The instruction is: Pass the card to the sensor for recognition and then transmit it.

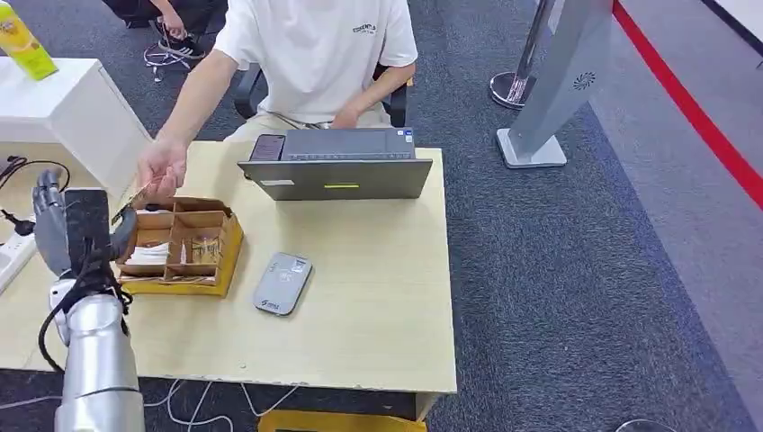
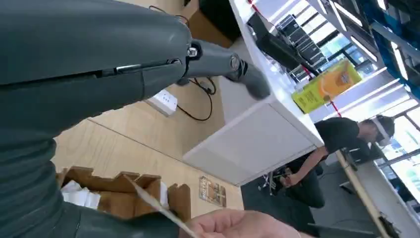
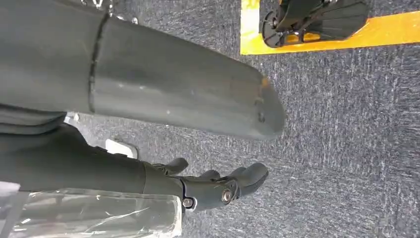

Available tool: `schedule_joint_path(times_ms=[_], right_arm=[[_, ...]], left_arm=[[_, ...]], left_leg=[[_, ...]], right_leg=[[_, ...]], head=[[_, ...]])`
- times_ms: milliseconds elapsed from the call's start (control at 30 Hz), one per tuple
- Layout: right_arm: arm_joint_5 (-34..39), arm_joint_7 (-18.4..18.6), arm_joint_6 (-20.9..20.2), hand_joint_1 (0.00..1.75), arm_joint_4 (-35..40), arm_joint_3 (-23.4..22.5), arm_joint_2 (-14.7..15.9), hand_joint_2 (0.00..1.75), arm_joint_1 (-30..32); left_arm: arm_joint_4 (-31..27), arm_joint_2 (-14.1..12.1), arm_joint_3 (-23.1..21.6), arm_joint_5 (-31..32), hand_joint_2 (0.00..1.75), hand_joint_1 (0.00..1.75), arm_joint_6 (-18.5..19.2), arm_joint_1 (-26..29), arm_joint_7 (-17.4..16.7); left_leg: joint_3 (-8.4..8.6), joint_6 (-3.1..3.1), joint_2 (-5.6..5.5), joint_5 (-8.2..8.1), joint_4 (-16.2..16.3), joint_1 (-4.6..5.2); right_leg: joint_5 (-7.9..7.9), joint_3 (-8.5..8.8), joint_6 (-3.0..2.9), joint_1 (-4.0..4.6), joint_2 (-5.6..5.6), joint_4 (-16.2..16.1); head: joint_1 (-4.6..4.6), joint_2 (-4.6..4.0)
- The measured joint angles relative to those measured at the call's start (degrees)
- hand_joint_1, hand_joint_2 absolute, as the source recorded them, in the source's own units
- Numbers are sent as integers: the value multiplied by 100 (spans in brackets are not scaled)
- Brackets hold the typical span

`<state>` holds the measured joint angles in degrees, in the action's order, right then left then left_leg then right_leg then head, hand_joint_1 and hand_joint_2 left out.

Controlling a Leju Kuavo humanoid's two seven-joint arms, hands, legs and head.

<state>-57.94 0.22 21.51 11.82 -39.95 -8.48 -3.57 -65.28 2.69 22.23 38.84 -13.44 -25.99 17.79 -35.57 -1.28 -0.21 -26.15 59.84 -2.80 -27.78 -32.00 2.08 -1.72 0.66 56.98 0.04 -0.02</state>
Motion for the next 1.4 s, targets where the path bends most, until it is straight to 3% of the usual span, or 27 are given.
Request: schedule_joint_path(times_ms=[567, 1133, 1300, 1400], right_arm=[[-332, 96, -103, 0, 0, 28, 0, 0, -1], [-629, 236, -173, 0, -26, 28, -9, 0, 0], [-557, 236, -122, 0, -31, -28, -24, 0, 2], [-494, 238, -63, 0, -31, -98, -50, 0, 1]], left_arm=[[1602, -501, -1445, 2426, 175, 175, -881, -1333, -1005], [3215, -848, -2784, 4640, 175, 175, -2094, -2467, -1862], [3178, -671, -3077, 4762, 175, 175, -1644, -2323, -1691], [2606, -483, -3489, 4793, 175, 175, -1155, -1792, -1797]], left_leg=[[0, 0, 1, 2, 0, 0], [0, -2, 0, 4, 0, 1], [0, -2, -3, 4, 0, 3], [-2, -1, -4, 3, 0, 11]], right_leg=[[2, 0, -2, 0, 3, 3], [2, 0, -2, 0, 4, 5], [1, 2, -2, -3, 0, 3], [1, 2, -1, -10, 0, 3]], head=[[0, 0], [0, 0], [0, 0], [-2, 0]])
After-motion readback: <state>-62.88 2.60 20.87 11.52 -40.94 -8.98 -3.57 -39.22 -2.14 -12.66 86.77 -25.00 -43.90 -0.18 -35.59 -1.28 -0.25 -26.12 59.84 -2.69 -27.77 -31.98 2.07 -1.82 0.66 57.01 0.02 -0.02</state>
